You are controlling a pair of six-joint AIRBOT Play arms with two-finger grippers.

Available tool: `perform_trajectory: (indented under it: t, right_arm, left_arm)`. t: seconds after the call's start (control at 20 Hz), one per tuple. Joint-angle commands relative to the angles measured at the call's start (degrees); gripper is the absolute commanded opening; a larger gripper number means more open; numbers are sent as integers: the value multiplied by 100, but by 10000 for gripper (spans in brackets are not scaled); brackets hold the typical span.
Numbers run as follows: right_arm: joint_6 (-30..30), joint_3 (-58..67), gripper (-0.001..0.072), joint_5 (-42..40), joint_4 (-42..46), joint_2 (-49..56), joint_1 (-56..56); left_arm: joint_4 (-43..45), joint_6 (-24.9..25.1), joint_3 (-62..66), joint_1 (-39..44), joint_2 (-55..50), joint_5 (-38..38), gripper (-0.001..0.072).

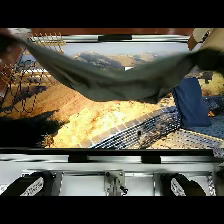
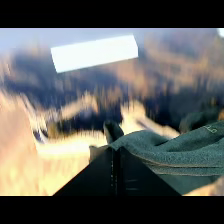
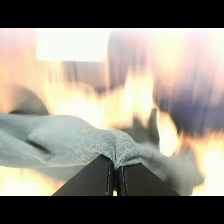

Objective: Fold the shirts.

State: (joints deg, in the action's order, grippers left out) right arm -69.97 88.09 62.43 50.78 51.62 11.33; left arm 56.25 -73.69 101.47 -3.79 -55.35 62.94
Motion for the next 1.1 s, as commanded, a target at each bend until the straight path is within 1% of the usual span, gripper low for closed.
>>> perform_trajectory:
  t: [0.0,0.1,0.15,0.25,0.4,0.5,0.6,0.7,0.75,0.8,0.85,0.9,0.95,1.05]
  right_arm:
    - [59,1495,66,-669,179,-994,-7]
    - [-197,1722,66,-625,345,-1351,-7]
    - [-339,1738,65,-544,420,-1508,-7]
    - [-557,1738,66,-227,695,-1659,-7]
    - [-804,1735,66,413,1305,-1598,-7]
    - [-870,1735,65,935,1545,-1394,-7]
    - [-1019,1735,66,1729,1674,-997,-7]
    - [-1486,1554,66,2594,1659,-393,-7]
    - [-1606,1318,65,2865,1591,-85,-9]
    - [-1624,960,65,2953,1534,240,-9]
    - [-1620,542,65,2806,1530,566,-9]
    - [-1611,166,65,2459,1508,876,-9]
    - [-1569,-144,65,1989,1421,1215,-61]
    - [-1537,-354,65,1025,1401,2090,-426]
  left_arm:
    - [24,-9,1320,-11,1056,-844,29]
    - [37,-50,1307,-11,1537,-774,30]
    - [133,-240,1283,-11,1692,-634,29]
    - [667,-682,1270,-11,1851,-92,30]
    - [1528,-763,1215,-11,1794,691,30]
    - [1952,-761,940,-11,1705,973,30]
    - [2164,-754,431,-11,1574,1143,30]
    - [2236,-640,-317,-11,1379,1259,30]
    - [2247,-629,-800,-11,1228,1274,30]
    - [2245,-629,-1322,-11,1034,1272,30]
    - [2243,-632,-1808,-11,802,1239,30]
    - [2240,-636,-2247,-11,516,1121,30]
    - [2190,-680,-2623,-11,142,890,30]
    - [1867,-697,-2844,-11,-752,444,30]
